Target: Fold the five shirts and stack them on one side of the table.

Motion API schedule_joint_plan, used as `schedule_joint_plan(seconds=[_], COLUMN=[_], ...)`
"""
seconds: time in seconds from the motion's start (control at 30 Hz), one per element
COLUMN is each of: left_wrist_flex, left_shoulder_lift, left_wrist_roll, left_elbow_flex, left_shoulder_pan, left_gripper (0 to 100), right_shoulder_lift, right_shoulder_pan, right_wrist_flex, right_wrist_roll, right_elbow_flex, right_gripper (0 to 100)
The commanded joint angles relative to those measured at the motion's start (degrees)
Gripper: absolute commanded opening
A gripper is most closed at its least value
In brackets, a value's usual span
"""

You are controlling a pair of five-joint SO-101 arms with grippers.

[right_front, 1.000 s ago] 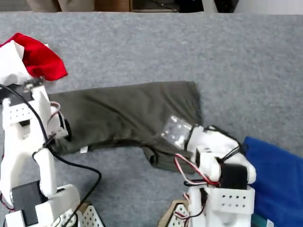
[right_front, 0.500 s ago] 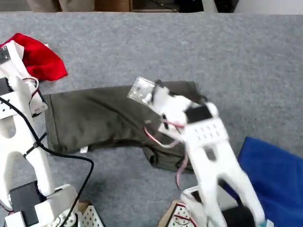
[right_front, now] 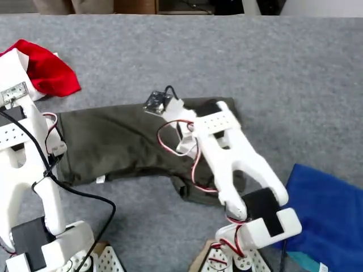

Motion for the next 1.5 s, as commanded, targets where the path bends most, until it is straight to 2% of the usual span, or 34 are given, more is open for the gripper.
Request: schedule_joint_plan(seconds=[0.0, 0.37, 0.53, 0.93, 1.03, 1.13, 1.27, 1.37, 1.47], left_wrist_flex=[-0.97, -3.08, -3.52, -3.87, -3.87, -3.69, -3.34, -0.53, 2.73], left_shoulder_lift=[-2.15, -2.07, -1.98, -1.63, -1.63, -1.63, -2.15, -2.15, -2.15], left_wrist_roll=[0.18, 0.18, 0.18, 0.18, 0.18, 0.18, 0.35, 0.62, 0.79], left_elbow_flex=[-0.09, 0.09, -0.09, 0.18, 0.26, 0.26, -1.32, -7.56, -17.05], left_shoulder_pan=[0.09, 0.26, 0.26, 0.26, 0.26, 0.18, 0.09, 0.09, 0.70], left_gripper=[2, 2, 2, 2, 2, 2, 2, 2, 2], right_shoulder_lift=[-1.89, -6.99, -13.93, -18.95, -19.30, -19.30, -18.95, -18.59, -15.34], right_shoulder_pan=[-1.54, -1.36, -1.98, -14.46, -15.96, -12.70, -3.30, 2.86, 5.05], right_wrist_flex=[0.44, 0.44, 1.93, 5.45, 7.74, 9.41, 16.00, 18.81, 22.51], right_wrist_roll=[-0.35, 3.60, 5.36, 6.51, 8.79, 9.58, 13.27, 15.12, 15.56], right_elbow_flex=[-0.92, 9.89, 14.64, 22.20, 21.85, 17.71, 3.74, -8.04, -18.15], right_gripper=[0.5, 0.5, 0.5, 0.5, 0.5, 0.5, 0.5, 0.5, 0.5])
